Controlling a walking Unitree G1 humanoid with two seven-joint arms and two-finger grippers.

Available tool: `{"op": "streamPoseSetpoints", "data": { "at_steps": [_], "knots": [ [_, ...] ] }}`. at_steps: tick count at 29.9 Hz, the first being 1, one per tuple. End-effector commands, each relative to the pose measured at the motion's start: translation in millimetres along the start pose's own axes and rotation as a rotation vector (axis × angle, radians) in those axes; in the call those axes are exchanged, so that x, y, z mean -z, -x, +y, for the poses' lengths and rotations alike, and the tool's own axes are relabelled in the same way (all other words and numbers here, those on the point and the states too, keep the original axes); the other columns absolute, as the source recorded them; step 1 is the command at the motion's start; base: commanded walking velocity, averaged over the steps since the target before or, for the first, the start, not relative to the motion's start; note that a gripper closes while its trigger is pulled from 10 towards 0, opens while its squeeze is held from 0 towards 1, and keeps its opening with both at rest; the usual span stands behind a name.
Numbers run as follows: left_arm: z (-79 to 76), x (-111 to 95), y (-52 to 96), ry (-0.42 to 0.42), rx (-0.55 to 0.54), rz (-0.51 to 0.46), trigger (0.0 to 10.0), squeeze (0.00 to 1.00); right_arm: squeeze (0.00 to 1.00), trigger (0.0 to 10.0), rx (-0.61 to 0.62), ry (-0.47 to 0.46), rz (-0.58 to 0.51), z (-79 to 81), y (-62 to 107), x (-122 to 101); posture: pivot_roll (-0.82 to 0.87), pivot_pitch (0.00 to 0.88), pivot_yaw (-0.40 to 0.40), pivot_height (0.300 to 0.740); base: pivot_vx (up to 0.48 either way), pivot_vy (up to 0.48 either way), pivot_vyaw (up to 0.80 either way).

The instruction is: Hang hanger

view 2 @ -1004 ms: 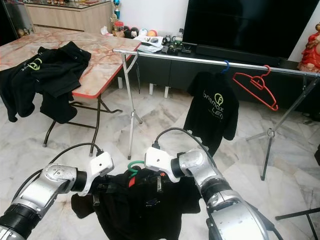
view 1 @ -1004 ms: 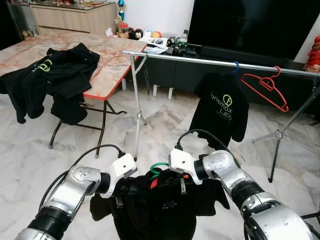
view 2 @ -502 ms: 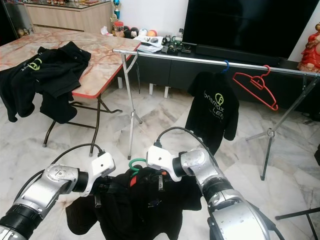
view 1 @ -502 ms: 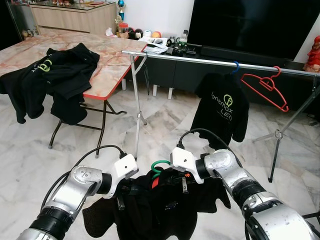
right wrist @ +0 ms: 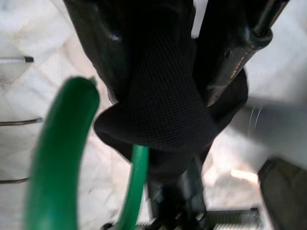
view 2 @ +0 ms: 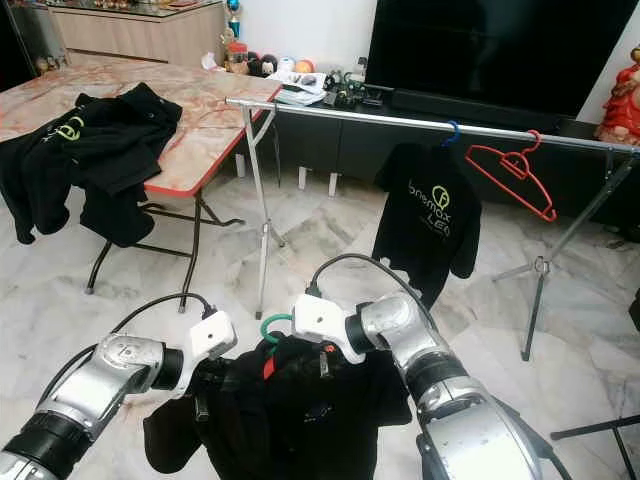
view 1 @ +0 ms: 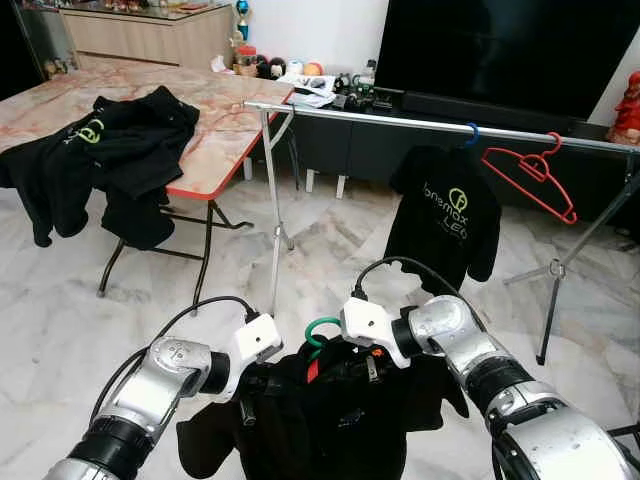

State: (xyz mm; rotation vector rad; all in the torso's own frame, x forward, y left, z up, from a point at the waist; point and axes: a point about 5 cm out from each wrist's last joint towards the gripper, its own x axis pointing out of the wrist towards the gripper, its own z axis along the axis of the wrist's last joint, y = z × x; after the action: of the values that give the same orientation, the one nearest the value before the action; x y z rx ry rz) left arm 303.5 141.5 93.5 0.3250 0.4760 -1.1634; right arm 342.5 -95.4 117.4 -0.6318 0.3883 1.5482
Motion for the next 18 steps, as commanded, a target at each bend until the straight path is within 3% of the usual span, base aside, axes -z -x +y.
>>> {"op": "streamPoseSetpoints", "data": {
  "at_steps": [1, 2, 6, 18],
  "knots": [
    [12.9, -12, 7.0, -0.023, -0.09, -0.035, 0.0, 0.0, 1.0, 10.0, -0.075, 0.03, 0.07, 5.1, 0.4, 5, 0.14, 0.0, -0.073, 0.74, 0.0, 0.0, 0.0],
    [15.1, -13, 6.7, -0.021, -0.113, -0.044, 0.0, 0.0, 1.0, 10.0, -0.077, 0.042, 0.131, 6.2, 3.0, 11, 0.14, 0.0, -0.073, 0.74, 0.0, 0.0, 0.0],
    [16.9, -11, 5.6, -0.011, -0.145, -0.053, 0.0, 0.0, 1.0, 10.0, -0.044, 0.042, 0.209, 6.1, 8.5, 21, 0.14, 0.0, -0.074, 0.74, 0.0, 0.0, 0.0],
    [16.6, 6, 1.9, 0.002, -0.158, 0.009, 0.0, 0.0, 1.0, 10.0, 0.009, 0.029, 0.242, 4.0, 12.7, 27, 0.13, 0.0, -0.068, 0.74, 0.0, 0.0, 0.0]
  ]
}}
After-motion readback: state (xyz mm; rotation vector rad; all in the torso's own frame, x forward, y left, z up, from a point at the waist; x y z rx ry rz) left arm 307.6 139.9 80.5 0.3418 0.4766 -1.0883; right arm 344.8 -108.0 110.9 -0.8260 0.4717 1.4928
